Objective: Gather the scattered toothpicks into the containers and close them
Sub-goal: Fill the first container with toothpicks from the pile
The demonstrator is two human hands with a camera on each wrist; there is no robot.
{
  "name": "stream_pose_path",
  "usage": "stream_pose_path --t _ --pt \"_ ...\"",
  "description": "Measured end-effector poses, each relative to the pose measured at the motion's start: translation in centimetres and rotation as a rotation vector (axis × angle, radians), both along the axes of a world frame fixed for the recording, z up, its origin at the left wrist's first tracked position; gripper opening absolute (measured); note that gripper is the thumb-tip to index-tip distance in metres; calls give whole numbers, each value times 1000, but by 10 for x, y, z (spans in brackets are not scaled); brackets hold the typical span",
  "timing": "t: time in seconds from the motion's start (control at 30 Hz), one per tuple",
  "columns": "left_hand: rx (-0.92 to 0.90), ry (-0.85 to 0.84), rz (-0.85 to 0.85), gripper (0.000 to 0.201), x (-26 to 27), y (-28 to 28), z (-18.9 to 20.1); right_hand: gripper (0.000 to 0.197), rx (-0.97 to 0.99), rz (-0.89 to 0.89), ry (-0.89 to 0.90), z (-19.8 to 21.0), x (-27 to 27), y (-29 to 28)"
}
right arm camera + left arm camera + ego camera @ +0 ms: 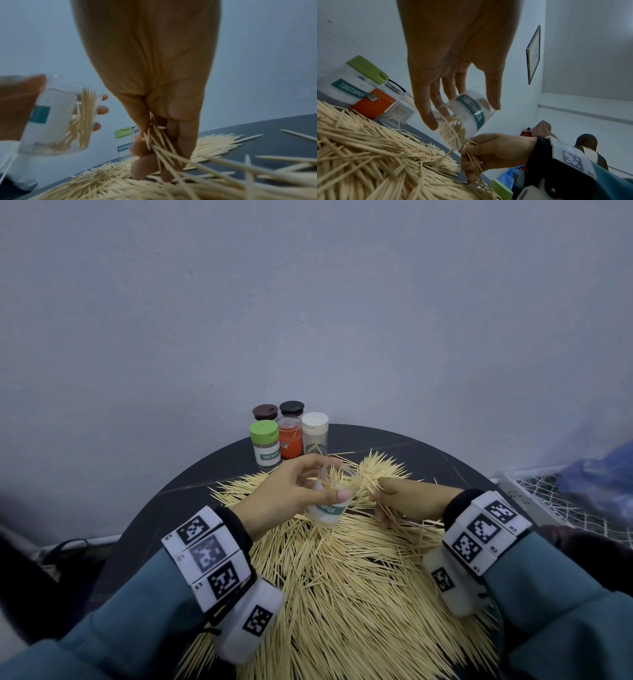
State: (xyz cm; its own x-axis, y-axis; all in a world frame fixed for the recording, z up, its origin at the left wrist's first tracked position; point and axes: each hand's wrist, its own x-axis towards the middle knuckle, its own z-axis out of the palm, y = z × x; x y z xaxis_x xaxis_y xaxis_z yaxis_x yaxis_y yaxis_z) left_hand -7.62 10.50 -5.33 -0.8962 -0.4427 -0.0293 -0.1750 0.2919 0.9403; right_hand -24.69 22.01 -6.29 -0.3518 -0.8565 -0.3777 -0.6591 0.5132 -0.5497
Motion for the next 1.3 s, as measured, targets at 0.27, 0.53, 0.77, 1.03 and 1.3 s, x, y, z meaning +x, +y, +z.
stream_pose_path --t 0.27,0.53,0.77,1.03,1.3 --pt "-1 -2 6 56 0 -1 -1 21 -322 -130 -440 -2 -1 -8" --pt "-7 -26 -4 52 -1 3 -1 28 -790 -192 -831 16 6 -14" --pt "40 -47 -45 42 -7 12 -2 23 -1000 -117 -824 20 23 -10" --pt "99 75 15 46 -3 9 4 19 -878 -44 -639 11 40 -5" --pt "76 50 29 67 -2 7 3 20 -840 -7 -610 7 41 -7"
